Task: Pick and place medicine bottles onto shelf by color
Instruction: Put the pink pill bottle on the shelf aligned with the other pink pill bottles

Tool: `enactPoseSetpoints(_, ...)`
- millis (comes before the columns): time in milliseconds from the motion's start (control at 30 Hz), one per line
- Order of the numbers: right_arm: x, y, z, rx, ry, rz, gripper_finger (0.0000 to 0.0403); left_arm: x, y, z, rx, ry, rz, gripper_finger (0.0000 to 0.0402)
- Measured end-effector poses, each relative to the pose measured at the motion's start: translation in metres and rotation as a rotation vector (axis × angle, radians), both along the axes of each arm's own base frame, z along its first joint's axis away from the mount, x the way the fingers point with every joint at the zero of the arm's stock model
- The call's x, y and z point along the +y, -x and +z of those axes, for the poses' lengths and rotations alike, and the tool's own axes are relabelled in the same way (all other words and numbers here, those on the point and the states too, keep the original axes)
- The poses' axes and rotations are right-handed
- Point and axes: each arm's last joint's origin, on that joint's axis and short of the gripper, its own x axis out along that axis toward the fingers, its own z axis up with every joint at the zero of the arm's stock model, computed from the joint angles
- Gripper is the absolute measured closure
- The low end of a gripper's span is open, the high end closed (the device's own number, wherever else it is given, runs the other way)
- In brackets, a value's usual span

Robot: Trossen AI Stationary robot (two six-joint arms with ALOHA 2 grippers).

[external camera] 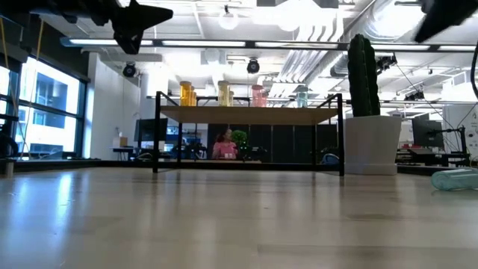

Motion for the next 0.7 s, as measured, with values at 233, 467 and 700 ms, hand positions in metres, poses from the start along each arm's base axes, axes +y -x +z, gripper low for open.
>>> enactPoseSetpoints(233,0.023,0.025,-0.002,0.039,-0.096,0.036,0.0226,-0.004,0.001,0.0,0.0,-0.002,-0.001,0.0216)
enactPoseSetpoints(467,0.036,0.041,-0.003,0.106,-0.226,0.017,0.0226,-0.004,0.001,0.0,-0.001,0.001,0.001,0.0216)
enactPoseSetpoints(700,0.049,0.053,-0.008,0.161,-0.26,0.046,0.0226,-0.003,0.001,0.0,-0.001,0.0,0.027,0.0216)
